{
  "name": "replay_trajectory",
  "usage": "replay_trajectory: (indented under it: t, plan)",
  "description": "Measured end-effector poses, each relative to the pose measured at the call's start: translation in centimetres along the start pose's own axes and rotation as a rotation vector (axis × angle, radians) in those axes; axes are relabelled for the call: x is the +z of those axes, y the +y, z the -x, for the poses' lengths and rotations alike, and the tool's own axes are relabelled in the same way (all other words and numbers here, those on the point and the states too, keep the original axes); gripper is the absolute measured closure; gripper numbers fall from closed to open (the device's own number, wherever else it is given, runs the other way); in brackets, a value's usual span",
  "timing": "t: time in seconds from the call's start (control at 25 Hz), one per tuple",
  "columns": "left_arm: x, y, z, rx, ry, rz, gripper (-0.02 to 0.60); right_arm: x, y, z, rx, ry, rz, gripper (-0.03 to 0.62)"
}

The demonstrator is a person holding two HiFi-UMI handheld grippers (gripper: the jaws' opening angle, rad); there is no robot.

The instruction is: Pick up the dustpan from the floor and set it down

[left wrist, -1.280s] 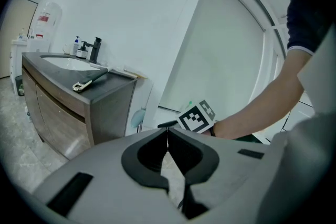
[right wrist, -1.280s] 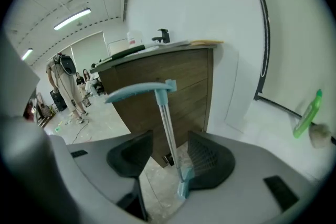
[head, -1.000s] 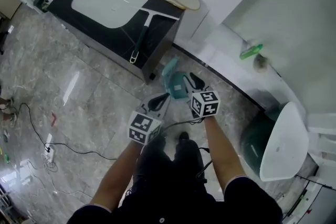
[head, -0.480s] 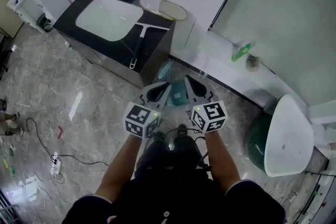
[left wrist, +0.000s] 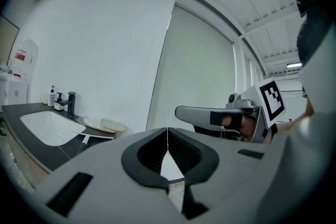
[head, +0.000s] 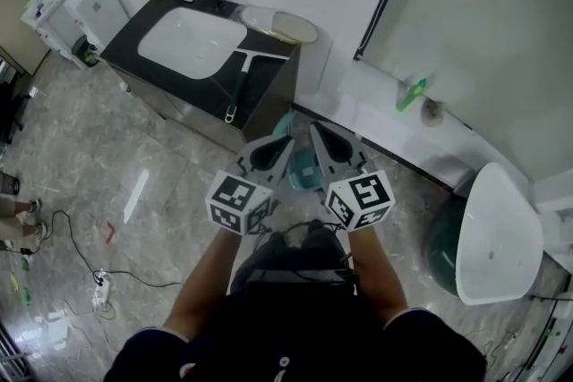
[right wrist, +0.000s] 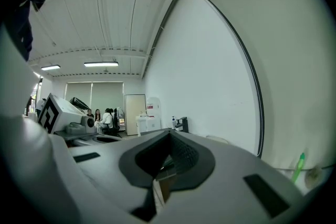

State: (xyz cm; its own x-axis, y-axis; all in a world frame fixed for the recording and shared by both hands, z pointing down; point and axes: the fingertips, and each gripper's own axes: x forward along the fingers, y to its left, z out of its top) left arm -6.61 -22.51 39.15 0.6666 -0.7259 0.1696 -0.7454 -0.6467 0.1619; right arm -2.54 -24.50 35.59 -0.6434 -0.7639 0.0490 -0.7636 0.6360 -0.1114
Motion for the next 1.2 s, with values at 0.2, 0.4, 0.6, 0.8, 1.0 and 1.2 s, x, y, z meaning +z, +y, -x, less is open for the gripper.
replay_trajectory:
  t: [0.2,0.4,0.6,0.8,1.0,1.2]
  plan:
    - [0.3,-0.4,0.0,-0.009,-0.012,-0.001,0.568,-0.1,-0.2,0.3,-0.011,0.002,-0.009,0.588]
    - [0.3,-0.7,0.1,-0.011,-0.011,-0.004,0.568,-0.2,-0.4,0.7,-0.018,0.004,-0.015,0.588]
    - [0.5,-0.7,0.3,-0.009,-0.014,-0.003,0.568,0.0,-0.4,0.9,-0.021,-0.002,-0.020,0.588]
    - [0.3,-1.0,0.5,-0.010,-0.013,0.000,0.568,0.0,-0.3,1.3,-0.020,-0.005,-0.020,0.588]
    - [0.1,-1.2,0.4,-0.013,-0.008,0.001,0.568,0.2,-0.4,1.5,-0.023,-0.012,-0.026,0.588]
    - [0.2,-1.6,0.2,-0.015,-0.011,0.002,0.568,0.3,-0.5,1.8,-0.022,-0.011,-0.025,0.588]
